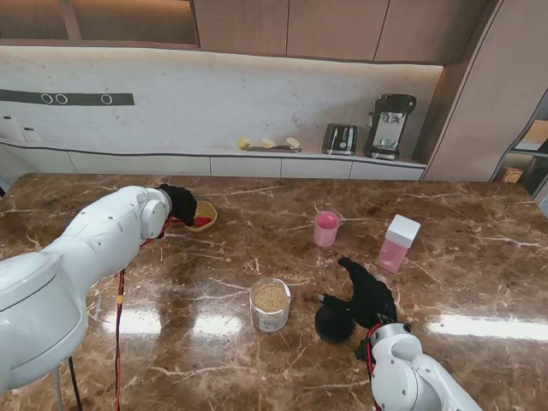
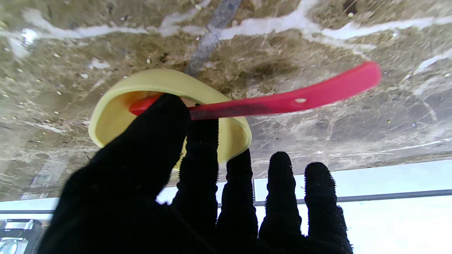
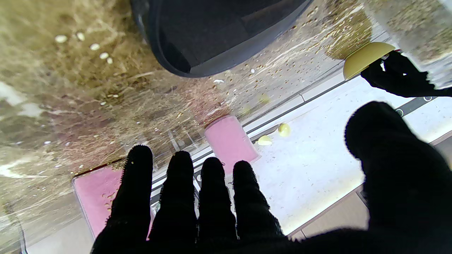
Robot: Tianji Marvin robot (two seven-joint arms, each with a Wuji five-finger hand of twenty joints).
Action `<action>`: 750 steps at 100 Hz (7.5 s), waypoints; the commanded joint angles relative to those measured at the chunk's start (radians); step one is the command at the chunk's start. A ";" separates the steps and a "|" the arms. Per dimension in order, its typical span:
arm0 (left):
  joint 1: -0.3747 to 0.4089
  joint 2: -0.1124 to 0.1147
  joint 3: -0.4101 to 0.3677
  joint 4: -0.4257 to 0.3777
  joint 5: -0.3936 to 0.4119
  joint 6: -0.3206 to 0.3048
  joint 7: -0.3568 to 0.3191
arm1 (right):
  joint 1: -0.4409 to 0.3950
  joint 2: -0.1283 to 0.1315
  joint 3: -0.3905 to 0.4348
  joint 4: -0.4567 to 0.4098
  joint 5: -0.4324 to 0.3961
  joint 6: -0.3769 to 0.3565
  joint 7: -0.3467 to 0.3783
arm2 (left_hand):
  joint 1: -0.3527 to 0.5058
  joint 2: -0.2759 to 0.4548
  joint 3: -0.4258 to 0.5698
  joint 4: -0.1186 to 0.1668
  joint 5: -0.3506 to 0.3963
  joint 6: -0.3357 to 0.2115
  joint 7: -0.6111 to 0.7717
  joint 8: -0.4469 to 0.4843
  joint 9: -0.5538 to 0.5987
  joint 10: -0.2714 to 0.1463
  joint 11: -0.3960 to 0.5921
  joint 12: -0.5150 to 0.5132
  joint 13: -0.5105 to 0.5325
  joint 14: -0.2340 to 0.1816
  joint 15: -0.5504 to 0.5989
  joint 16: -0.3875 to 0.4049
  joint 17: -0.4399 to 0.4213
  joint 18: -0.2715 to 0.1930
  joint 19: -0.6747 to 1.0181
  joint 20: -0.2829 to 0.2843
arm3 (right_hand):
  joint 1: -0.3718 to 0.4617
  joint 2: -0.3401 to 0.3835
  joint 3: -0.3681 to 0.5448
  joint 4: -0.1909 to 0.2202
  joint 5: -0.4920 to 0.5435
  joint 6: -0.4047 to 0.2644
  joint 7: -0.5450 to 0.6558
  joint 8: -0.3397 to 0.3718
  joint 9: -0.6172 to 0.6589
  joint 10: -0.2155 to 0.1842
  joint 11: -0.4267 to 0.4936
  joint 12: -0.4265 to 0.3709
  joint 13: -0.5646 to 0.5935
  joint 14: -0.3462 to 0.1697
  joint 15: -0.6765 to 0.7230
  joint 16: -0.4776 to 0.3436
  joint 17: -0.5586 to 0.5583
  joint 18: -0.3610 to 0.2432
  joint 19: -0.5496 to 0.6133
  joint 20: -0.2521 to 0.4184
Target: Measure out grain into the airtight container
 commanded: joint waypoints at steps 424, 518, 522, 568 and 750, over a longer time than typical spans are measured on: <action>0.802 0.314 -0.824 -1.279 0.081 0.011 -0.272 | -0.048 -0.026 0.042 -0.051 0.026 0.002 -0.092 | 0.435 0.332 -0.634 0.068 -0.110 -0.261 -0.005 0.581 0.472 -0.009 0.176 0.528 0.847 0.122 0.402 0.242 0.329 0.218 0.273 0.107 | 0.036 0.035 -0.038 0.044 0.126 -0.051 0.062 -0.066 0.177 -0.018 0.047 0.019 0.181 0.005 0.058 0.035 0.086 -0.032 0.094 -0.100; 0.791 0.321 -0.826 -1.211 -0.081 -0.098 -0.341 | -0.018 -0.023 0.027 -0.036 0.021 -0.012 -0.080 | 0.466 0.325 -0.640 0.060 -0.083 -0.165 0.066 0.570 0.594 0.047 0.241 0.324 1.060 0.155 0.932 0.468 0.600 0.298 0.555 0.352 | 0.055 0.029 -0.039 0.044 0.149 -0.049 0.074 -0.069 0.208 -0.031 0.051 0.021 0.218 -0.031 0.051 0.026 0.127 -0.100 0.079 -0.117; 0.793 0.320 -0.826 -1.210 -0.080 -0.100 -0.339 | -0.012 -0.024 0.026 -0.032 0.021 -0.015 -0.082 | 0.467 0.321 -0.641 0.059 -0.077 -0.165 0.066 0.567 0.603 0.050 0.243 0.321 1.061 0.154 0.943 0.464 0.608 0.299 0.560 0.356 | 0.060 0.025 -0.041 0.044 0.156 -0.052 0.081 -0.072 0.217 -0.033 0.052 0.010 0.230 -0.035 0.048 0.011 0.140 -0.108 0.078 -0.144; 0.851 0.310 -0.851 -1.212 -0.063 -0.111 -0.272 | 0.091 -0.031 -0.023 0.023 0.082 0.011 -0.052 | 0.464 0.317 -0.641 0.061 -0.072 -0.183 0.063 0.572 0.609 0.048 0.274 0.342 1.061 0.154 0.979 0.426 0.602 0.295 0.569 0.363 | 0.119 -0.049 -0.066 0.047 0.081 0.007 0.090 -0.082 0.151 0.005 0.088 -0.018 0.249 -0.025 0.066 -0.011 0.161 -0.104 0.156 -0.212; 0.969 0.310 -0.961 -1.253 -0.008 -0.152 -0.220 | 0.371 -0.088 -0.159 0.281 0.343 0.234 0.020 | 0.447 0.326 -0.638 0.062 -0.090 -0.192 0.055 0.541 0.597 0.030 0.277 0.356 1.052 0.167 0.944 0.441 0.564 0.287 0.559 0.379 | 0.032 -0.065 0.180 -0.010 -0.037 0.090 0.094 -0.145 0.017 0.048 0.091 -0.031 0.092 -0.007 0.045 -0.018 0.043 -0.082 0.112 -0.231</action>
